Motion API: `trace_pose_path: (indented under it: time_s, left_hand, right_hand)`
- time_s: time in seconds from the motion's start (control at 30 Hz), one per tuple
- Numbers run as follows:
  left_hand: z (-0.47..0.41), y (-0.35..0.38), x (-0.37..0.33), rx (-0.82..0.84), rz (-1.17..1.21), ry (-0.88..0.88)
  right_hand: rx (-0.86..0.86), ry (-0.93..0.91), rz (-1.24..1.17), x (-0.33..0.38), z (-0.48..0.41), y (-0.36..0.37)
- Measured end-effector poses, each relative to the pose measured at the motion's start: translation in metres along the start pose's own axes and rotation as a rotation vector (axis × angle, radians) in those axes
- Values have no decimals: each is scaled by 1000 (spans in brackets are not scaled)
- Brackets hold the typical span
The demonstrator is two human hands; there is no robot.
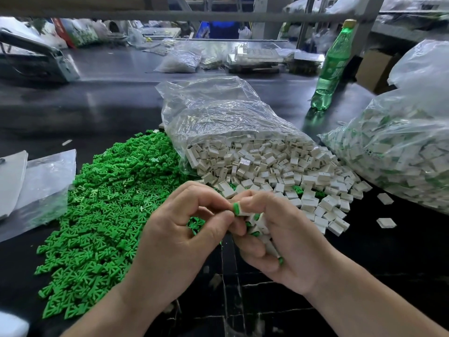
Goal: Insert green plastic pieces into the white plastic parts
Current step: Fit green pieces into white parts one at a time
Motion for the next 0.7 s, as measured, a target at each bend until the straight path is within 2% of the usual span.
trace_pose_path:
  time_s: [0.1, 0.2, 0.27, 0.3, 0.37, 0.43, 0.47, 0.57, 0.7]
  left_hand:
    - [0, -1, 8, 7, -130, -56]
    - [0, 5, 27, 140, -431, -145]
    - [1, 16, 36, 267, -672, -163]
    - [1, 21, 40, 314, -752, -170]
    - [1, 27, 41, 367, -843, -147]
    - [-2, 28, 39, 335, -876, -97]
    - [-3, 29, 39, 322, -878, -83]
    - [-3, 28, 40, 313, -859, -82]
    - [-2, 26, 43, 294, -824, -87]
  right_hand:
    - [146, -108, -314, 12, -1, -1]
    - [110, -178, -324, 27, -2, -17]
    - [-53, -178, -42, 32, -4, -34]
    - [-161, -179, 233, 34, -4, -41]
    - [-359, -185, 935, 42, -6, -46]
    - [-415, -134, 1553, 40, -14, -37]
    - [-412, -66, 1742, 35, -19, -34]
    - [-387, 26, 1911, 27, -22, -34]
    - [-358, 77, 1866, 27, -17, -38]
Point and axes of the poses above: each hand's wrist, its own z-axis away from the middle knuckle, its own y-axis out of the palm, x = y × z, the point moved 8 cm from there along -z, towards the middle knuckle, and after that the axes turned 6 degrees about x, right-handed, at the moved point
